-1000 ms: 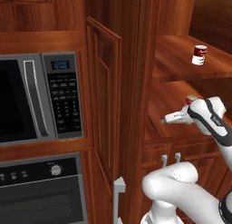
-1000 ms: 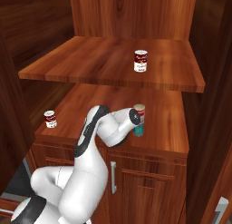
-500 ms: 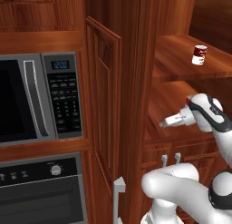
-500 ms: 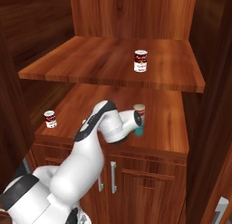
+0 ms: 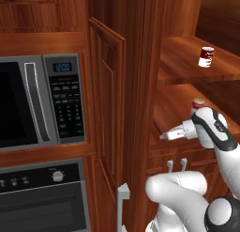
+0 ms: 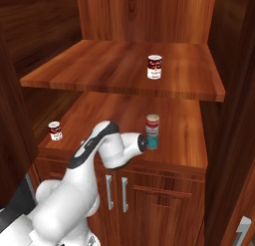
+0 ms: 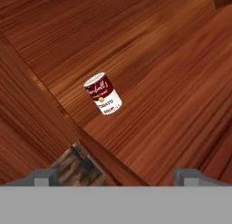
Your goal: Stack two cans on top of the other two cans in the cabinet.
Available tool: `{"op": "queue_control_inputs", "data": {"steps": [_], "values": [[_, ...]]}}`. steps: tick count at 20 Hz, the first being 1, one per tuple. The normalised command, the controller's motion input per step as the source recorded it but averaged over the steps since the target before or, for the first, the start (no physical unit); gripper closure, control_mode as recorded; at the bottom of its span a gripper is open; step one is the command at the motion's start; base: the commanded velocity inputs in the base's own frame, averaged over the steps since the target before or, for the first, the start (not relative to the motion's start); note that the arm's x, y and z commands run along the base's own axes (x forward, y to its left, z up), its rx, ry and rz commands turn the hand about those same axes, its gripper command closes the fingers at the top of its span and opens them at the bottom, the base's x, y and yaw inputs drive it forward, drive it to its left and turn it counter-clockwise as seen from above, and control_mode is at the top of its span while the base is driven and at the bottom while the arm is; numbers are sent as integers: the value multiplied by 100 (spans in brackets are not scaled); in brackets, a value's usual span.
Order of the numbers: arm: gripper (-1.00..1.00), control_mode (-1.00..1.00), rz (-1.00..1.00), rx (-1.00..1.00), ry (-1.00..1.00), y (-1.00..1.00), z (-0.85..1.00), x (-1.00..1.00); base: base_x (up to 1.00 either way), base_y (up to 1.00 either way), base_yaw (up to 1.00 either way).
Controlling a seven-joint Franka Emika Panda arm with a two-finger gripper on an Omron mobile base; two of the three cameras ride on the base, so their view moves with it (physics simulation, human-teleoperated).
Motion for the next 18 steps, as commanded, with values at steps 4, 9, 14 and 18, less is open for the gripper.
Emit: {"op": "queue_control_inputs", "data": {"steps": [4, 9, 14, 18], "values": [[-100, -100, -6, -3, -4, 43, -2, -19, 0, 0, 0], [-100, -100, -2, -1, -2, 33, 2, -1, 0, 0, 0], [-100, -100, 0, 0, 4, 24, 9, 9, 0, 0, 0], [-100, -100, 0, 0, 0, 25, 4, 8, 0, 0, 0]]}}
